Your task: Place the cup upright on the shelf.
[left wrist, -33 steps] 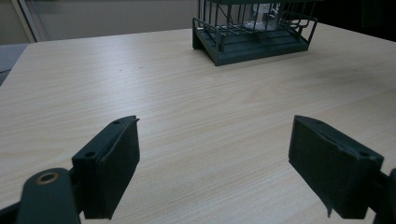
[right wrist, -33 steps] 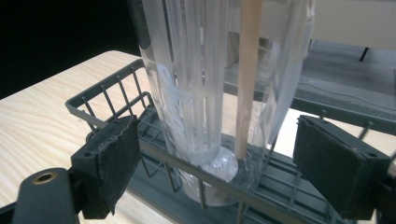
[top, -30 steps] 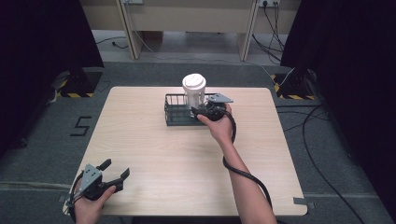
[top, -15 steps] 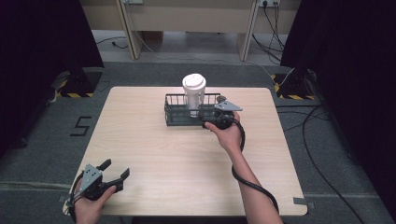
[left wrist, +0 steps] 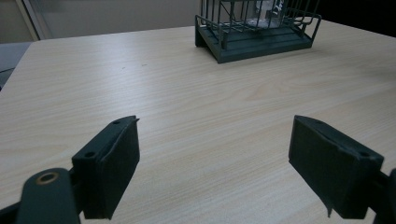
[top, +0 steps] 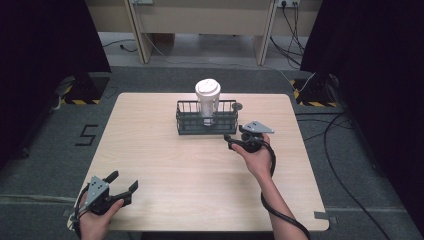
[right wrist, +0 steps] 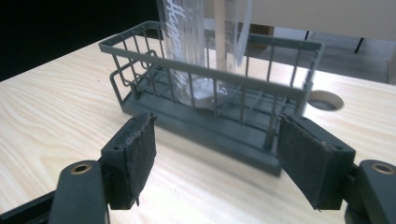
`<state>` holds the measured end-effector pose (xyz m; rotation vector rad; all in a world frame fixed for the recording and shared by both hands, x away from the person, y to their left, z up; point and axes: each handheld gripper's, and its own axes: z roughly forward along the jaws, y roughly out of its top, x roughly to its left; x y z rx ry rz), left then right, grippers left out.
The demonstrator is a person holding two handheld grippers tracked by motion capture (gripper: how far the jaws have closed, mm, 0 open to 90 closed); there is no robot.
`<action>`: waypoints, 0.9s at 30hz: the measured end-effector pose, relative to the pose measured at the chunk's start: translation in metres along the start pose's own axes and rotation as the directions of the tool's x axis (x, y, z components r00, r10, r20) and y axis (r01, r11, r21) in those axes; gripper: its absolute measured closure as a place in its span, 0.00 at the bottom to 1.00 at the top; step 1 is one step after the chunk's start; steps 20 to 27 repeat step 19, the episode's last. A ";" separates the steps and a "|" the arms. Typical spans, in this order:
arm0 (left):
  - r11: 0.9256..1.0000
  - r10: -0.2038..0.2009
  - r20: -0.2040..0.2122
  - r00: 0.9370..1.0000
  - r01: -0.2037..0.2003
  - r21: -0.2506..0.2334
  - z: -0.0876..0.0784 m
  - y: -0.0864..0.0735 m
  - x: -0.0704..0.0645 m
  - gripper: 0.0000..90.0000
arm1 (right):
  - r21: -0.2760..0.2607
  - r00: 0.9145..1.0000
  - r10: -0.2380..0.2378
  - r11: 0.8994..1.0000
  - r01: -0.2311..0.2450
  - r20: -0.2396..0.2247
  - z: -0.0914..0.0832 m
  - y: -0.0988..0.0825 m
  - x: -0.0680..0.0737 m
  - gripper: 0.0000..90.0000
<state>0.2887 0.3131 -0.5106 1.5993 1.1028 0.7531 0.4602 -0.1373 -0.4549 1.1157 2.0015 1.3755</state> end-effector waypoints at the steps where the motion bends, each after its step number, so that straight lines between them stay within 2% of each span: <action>1: 1.000 0.000 0.000 1.000 0.000 0.000 0.000 0.000 0.000 0.18 | -0.003 1.000 -0.002 1.000 0.002 0.005 -0.003 -0.004 -0.001 0.33; 2: 1.000 0.002 -0.001 1.000 -0.002 0.001 0.000 0.000 0.000 0.18 | -0.003 1.000 -0.002 1.000 0.002 0.005 -0.003 -0.004 -0.001 0.33; 4: 1.000 0.004 0.000 1.000 -0.004 0.004 0.000 0.000 0.000 0.18 | 0.004 1.000 0.007 1.000 -0.007 0.009 -0.013 -0.016 -0.002 0.33; 8: 1.000 0.006 0.000 1.000 -0.006 0.005 0.000 0.000 0.000 0.18 | 0.005 1.000 0.013 1.000 -0.013 0.011 -0.024 -0.028 -0.001 0.33; 12: 1.000 0.003 0.003 1.000 -0.003 -0.006 0.000 0.000 -0.001 0.17 | 0.003 1.000 0.014 1.000 -0.014 0.021 -0.043 -0.048 0.000 0.33; 13: 1.000 0.004 0.004 1.000 -0.004 -0.010 0.000 0.000 -0.001 0.17 | 0.003 1.000 0.014 1.000 -0.014 0.021 -0.043 -0.048 0.000 0.33; 15: 1.000 0.009 0.006 1.000 -0.009 -0.007 0.001 0.000 -0.001 0.17 | 0.008 1.000 0.020 1.000 -0.020 0.024 -0.053 -0.061 0.001 0.33; 18: 1.000 0.011 0.006 1.000 -0.011 -0.007 0.002 0.001 -0.002 0.17 | 0.012 0.999 0.015 1.000 -0.015 0.031 -0.062 -0.071 0.000 0.33; 27: 1.000 0.011 0.006 1.000 -0.011 -0.007 0.002 0.001 -0.002 0.17 | 0.010 0.999 0.018 1.000 -0.019 0.031 -0.064 -0.073 -0.001 0.33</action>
